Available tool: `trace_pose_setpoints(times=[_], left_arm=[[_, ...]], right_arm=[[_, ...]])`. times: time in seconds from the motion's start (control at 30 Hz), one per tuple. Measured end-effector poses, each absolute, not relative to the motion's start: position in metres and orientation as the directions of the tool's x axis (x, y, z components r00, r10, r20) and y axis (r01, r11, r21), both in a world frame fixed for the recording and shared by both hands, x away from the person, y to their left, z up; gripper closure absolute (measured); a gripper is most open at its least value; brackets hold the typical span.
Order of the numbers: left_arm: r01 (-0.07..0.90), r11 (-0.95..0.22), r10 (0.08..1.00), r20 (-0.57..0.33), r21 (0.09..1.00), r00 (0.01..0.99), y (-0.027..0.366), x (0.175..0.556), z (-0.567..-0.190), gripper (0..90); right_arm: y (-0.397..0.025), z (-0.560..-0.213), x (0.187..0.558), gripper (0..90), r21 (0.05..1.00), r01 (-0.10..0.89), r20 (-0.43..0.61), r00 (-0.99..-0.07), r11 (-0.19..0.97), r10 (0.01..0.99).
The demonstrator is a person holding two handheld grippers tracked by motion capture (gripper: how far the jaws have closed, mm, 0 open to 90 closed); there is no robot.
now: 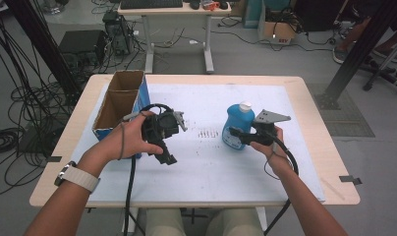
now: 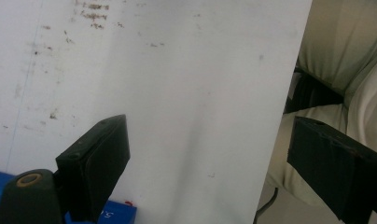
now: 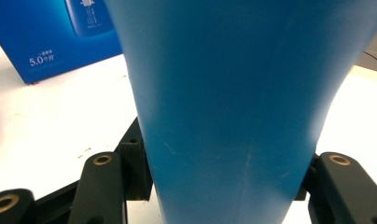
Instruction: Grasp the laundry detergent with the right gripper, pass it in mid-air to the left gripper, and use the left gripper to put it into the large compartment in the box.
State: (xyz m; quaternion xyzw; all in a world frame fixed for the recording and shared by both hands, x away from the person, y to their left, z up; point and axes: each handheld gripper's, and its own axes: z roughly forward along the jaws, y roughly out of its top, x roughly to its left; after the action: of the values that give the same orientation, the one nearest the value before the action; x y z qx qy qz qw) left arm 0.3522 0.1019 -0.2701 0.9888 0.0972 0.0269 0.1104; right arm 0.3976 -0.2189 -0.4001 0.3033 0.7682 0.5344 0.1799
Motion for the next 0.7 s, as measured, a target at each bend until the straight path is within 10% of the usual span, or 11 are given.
trace_pose_setpoints(times=[0.7], left_arm=[[0.168,-0.951,0.189,0.059,0.259,0.980,0.093,0.340,-0.236,13.1]], right_arm=[[-0.229,-0.358,0.378,43.0,0.930,0.267,0.069,-0.800,0.251,0.596]])
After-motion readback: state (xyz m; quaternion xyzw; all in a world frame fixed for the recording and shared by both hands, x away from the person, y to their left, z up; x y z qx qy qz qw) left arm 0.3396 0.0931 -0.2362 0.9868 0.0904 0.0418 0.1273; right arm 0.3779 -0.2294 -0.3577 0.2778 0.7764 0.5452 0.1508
